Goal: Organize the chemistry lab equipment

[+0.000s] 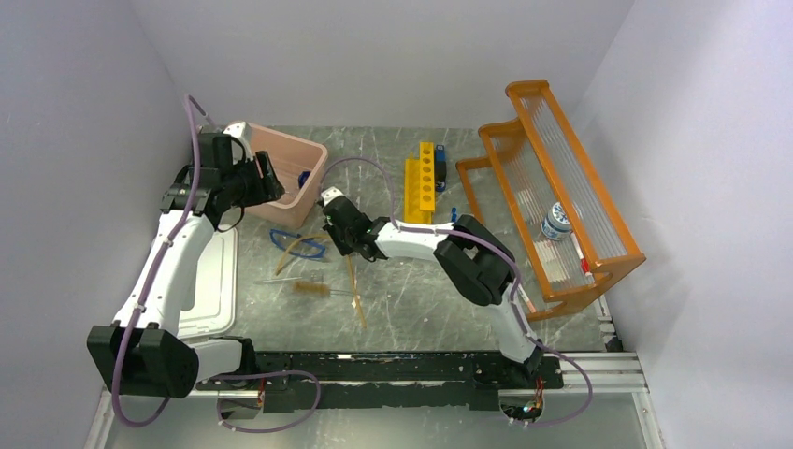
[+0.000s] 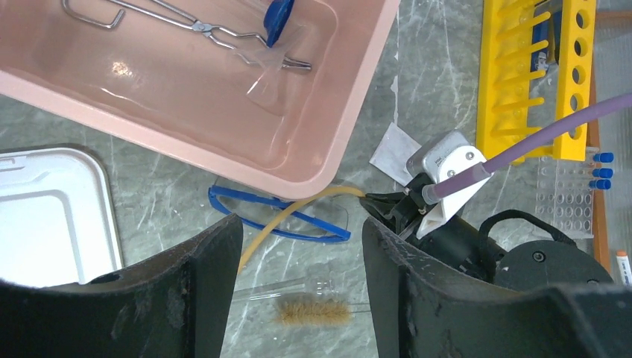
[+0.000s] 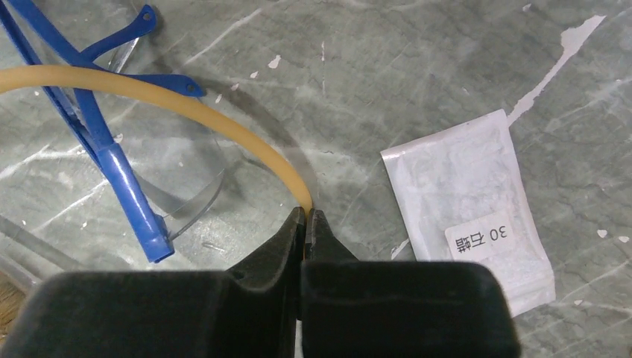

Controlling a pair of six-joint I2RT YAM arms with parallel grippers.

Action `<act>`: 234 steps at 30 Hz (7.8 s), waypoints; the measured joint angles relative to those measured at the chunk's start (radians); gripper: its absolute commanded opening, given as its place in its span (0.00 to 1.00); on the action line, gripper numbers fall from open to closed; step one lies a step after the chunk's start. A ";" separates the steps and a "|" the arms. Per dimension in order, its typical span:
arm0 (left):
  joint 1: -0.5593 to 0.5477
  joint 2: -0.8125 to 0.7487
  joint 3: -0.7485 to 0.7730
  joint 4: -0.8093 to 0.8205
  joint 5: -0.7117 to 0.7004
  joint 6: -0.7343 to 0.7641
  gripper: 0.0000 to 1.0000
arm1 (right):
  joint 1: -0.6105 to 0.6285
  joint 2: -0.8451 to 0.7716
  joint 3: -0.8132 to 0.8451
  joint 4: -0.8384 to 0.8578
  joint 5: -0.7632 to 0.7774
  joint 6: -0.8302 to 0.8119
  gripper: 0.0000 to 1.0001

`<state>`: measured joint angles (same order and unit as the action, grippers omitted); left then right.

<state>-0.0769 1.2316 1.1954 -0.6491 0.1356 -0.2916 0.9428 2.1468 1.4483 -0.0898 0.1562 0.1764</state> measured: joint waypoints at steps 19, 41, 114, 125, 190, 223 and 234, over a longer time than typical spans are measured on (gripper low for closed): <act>-0.002 0.006 0.007 0.046 0.149 -0.073 0.69 | 0.000 -0.307 0.005 0.034 0.045 -0.045 0.00; -0.042 0.034 0.047 0.345 0.628 0.012 0.65 | -0.156 -0.496 0.005 0.050 -0.362 -0.183 0.00; -0.209 0.207 0.156 0.254 0.914 0.467 0.05 | -0.354 -0.426 0.294 -0.409 -0.950 -0.415 0.22; -0.211 0.119 0.156 0.280 0.551 0.387 0.05 | -0.360 -0.562 0.133 -0.235 -0.710 -0.291 0.71; 0.129 0.580 0.278 0.535 -0.282 0.035 0.54 | -0.373 -0.605 -0.029 -0.034 -0.504 -0.153 0.67; -0.023 -0.080 -0.109 0.135 -0.152 -0.056 0.57 | -0.042 -0.231 -0.274 -0.048 -0.521 -0.506 0.65; -0.023 -0.085 -0.107 0.131 -0.151 -0.090 0.56 | -0.009 -0.200 -0.288 -0.007 -0.571 -0.622 0.35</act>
<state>-0.0998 1.1469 1.0885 -0.5179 -0.0158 -0.3820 0.9340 1.9469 1.1599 -0.0971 -0.4149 -0.4454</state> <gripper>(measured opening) 0.563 0.383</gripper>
